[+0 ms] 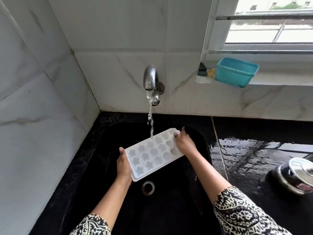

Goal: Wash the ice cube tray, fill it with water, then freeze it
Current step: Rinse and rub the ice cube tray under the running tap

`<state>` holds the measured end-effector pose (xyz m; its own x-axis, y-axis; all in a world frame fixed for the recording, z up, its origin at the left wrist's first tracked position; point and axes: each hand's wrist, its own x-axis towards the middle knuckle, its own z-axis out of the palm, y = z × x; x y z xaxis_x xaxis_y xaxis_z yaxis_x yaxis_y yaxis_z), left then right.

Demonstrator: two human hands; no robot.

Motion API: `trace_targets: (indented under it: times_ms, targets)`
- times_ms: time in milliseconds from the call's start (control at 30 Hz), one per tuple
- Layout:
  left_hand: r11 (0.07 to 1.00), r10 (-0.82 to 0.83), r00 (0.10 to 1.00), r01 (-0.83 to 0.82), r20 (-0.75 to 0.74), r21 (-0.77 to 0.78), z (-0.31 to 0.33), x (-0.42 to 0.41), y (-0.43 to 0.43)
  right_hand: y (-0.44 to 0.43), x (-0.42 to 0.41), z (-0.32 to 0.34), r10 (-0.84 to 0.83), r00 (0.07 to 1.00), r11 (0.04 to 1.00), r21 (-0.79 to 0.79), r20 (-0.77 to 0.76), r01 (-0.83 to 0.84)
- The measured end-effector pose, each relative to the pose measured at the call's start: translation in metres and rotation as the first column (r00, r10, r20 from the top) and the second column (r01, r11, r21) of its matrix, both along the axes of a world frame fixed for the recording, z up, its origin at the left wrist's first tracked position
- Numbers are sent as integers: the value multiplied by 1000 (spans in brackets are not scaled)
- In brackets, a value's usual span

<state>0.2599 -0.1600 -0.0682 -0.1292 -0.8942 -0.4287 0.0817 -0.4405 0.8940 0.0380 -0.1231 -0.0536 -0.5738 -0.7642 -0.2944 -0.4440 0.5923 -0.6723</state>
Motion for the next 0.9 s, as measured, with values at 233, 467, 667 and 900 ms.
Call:
trace_targets:
  times_ms: [233, 467, 667, 900]
  targets:
    - [985, -75, 995, 85, -71, 152, -16, -10, 14, 24, -3, 20, -182, 952, 879, -393, 245, 269]
    - [920, -77, 943, 193, -324, 342, -14, -22, 1, 62, -13, 22, -106, 825, 601, -626, 554, 498]
    - [928, -31, 865, 211, -501, 307, 3, -34, -5, 77, -26, 25, 33, 793, 628, -630, 608, 457]
    - [913, -72, 853, 265, -517, 310, 6, -35, -13, 80, -50, 24, 70, 726, 850, -421, 685, 315]
